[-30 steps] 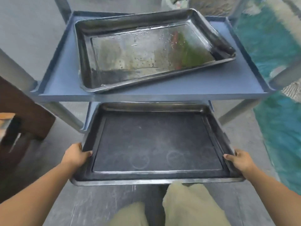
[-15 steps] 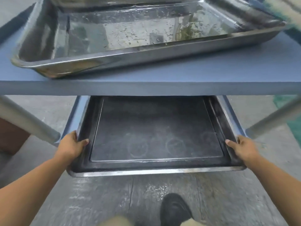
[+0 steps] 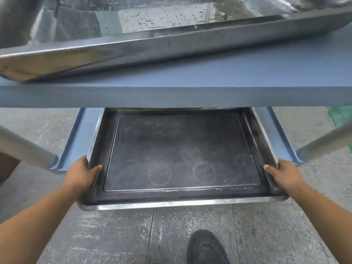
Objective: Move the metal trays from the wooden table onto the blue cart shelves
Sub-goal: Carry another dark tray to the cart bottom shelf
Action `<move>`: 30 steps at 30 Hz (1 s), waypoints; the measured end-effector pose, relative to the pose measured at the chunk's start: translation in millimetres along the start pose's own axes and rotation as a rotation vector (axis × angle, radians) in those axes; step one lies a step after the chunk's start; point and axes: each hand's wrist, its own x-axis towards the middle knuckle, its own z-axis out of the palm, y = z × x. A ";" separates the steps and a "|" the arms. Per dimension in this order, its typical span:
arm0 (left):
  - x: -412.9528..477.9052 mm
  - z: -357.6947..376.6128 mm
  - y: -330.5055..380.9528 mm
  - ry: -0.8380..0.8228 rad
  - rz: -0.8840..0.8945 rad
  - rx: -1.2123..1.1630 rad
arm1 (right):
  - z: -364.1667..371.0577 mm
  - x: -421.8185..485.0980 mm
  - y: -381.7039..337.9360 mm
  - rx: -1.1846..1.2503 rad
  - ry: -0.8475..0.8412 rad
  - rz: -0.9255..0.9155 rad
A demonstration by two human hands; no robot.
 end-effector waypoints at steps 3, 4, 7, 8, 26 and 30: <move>-1.5 -3.1 3.8 0.003 -0.024 0.056 | -2.2 -5.8 -3.1 -0.145 0.035 -0.011; -4.6 -5.1 5.8 0.021 -0.026 0.061 | -2.5 -9.7 -4.4 -0.171 0.052 0.001; -23.3 -11.0 11.3 0.076 0.036 0.097 | -3.3 -26.3 -7.0 -0.129 0.102 0.027; -33.0 -12.4 12.7 0.093 0.099 0.145 | -3.5 -35.4 -8.3 -0.135 0.137 -0.011; -120.5 20.5 30.5 -0.330 0.633 0.645 | 43.2 -131.6 -37.3 -0.666 -0.236 -0.589; -112.4 22.9 39.6 -0.329 0.617 0.633 | 47.0 -119.4 -40.1 -0.660 -0.211 -0.582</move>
